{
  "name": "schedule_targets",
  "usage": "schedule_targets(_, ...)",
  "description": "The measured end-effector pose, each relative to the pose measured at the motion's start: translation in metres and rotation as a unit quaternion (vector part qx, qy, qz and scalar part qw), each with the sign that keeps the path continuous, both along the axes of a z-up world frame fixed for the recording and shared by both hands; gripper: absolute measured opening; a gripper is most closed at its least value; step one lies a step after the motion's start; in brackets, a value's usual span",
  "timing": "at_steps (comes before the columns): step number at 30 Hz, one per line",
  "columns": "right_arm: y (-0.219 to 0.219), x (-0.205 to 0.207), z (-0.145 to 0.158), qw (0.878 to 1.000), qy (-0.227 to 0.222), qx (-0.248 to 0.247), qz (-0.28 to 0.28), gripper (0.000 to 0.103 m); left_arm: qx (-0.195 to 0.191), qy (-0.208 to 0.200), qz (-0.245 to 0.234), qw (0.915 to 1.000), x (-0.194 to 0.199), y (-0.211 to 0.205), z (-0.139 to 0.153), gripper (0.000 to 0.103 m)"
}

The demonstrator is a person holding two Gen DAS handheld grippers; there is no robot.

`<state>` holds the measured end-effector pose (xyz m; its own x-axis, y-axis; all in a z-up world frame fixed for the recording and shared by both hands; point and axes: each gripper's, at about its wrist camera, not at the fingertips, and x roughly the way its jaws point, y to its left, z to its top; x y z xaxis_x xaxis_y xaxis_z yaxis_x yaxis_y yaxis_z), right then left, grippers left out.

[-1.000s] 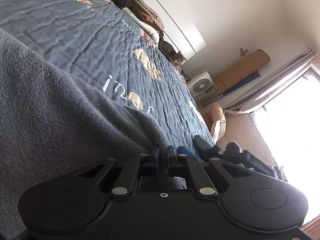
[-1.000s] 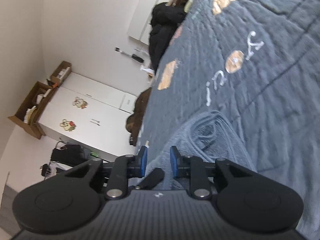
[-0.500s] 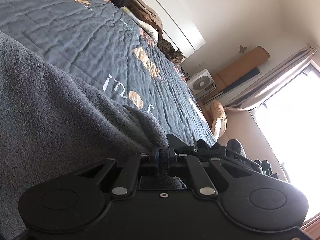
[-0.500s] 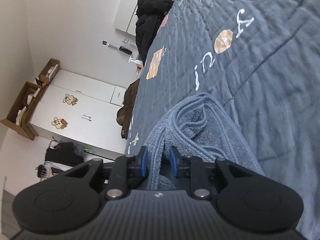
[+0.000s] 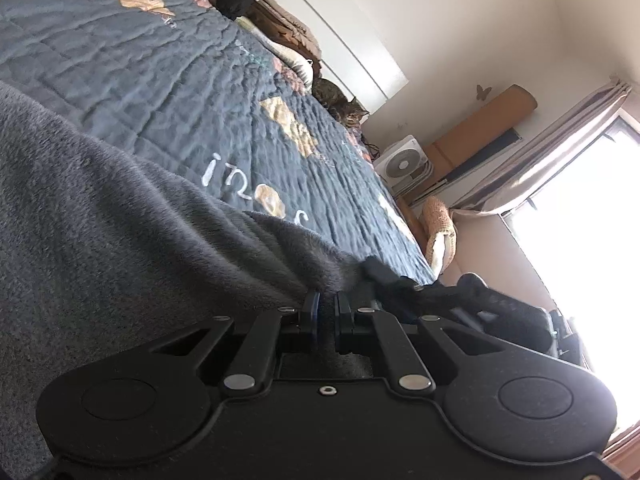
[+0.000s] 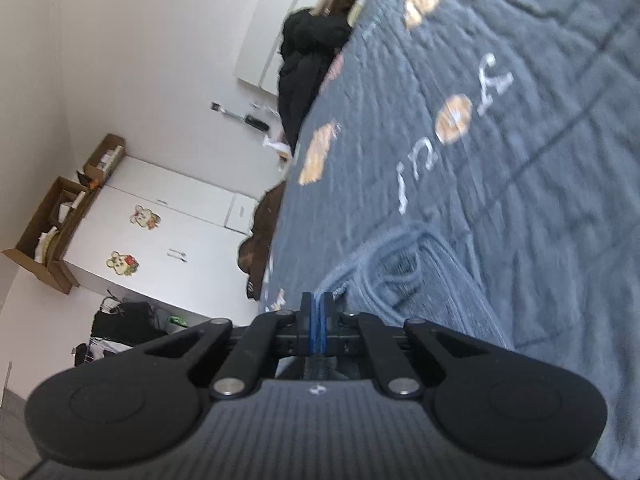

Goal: Fold clothes

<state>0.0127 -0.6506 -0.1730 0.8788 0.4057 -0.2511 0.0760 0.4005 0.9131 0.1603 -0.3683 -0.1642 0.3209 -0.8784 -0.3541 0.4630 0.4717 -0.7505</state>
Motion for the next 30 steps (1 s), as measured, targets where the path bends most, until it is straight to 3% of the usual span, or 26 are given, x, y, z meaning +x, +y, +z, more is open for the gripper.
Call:
schedule_targets(5, -0.009, -0.008, 0.016, 0.999, -0.017, -0.025, -0.014, 0.002, 0.016, -0.019, -0.012, 0.9996, -0.008, -0.009, 0.007, 0.008)
schedule_targets(9, -0.008, -0.003, -0.002, 0.997, 0.031, -0.063, -0.023, 0.002, 0.043, -0.031, -0.006, 0.9986, -0.01, -0.012, 0.006, 0.008)
schedule_targets(13, -0.014, -0.004, -0.018, 0.995, 0.058, -0.069, -0.05, 0.005, 0.052, -0.031, -0.001, 0.9982, -0.008, -0.009, 0.006, 0.009)
schedule_targets(16, -0.026, -0.014, -0.012, 0.996, 0.027, -0.051, -0.075, 0.006, 0.056, -0.038, 0.0, 0.9977, -0.008, -0.008, 0.008, 0.009)
schedule_targets(19, -0.033, -0.018, 0.0, 0.995, 0.001, -0.061, -0.083, 0.02, 0.058, -0.042, 0.004, 0.9974, -0.007, -0.007, 0.011, 0.009)
schedule_targets(20, -0.032, -0.019, 0.002, 0.994, -0.001, -0.067, -0.082, 0.03, 0.06, -0.046, 0.005, 0.9971, -0.008, -0.005, 0.013, 0.009)
schedule_targets(21, -0.03, -0.018, 0.004, 0.994, -0.004, -0.076, -0.076, 0.039, 0.063, -0.05, 0.006, 0.9968, -0.008, -0.004, 0.015, 0.009)
schedule_targets(22, -0.027, -0.016, 0.006, 0.994, -0.004, -0.083, -0.067, 0.04, 0.067, -0.053, 0.006, 0.9964, -0.009, -0.004, 0.016, 0.01)
schedule_targets(27, 0.011, 0.002, 0.015, 0.994, -0.041, -0.1, 0.025, 0.04, 0.101, -0.068, 0.006, 0.9925, -0.015, 0.001, 0.018, 0.011)
schedule_targets(30, 0.028, 0.019, 0.008, 0.993, -0.043, -0.099, 0.038, 0.042, 0.129, -0.078, -0.002, 0.9886, -0.024, 0.006, 0.019, 0.011)
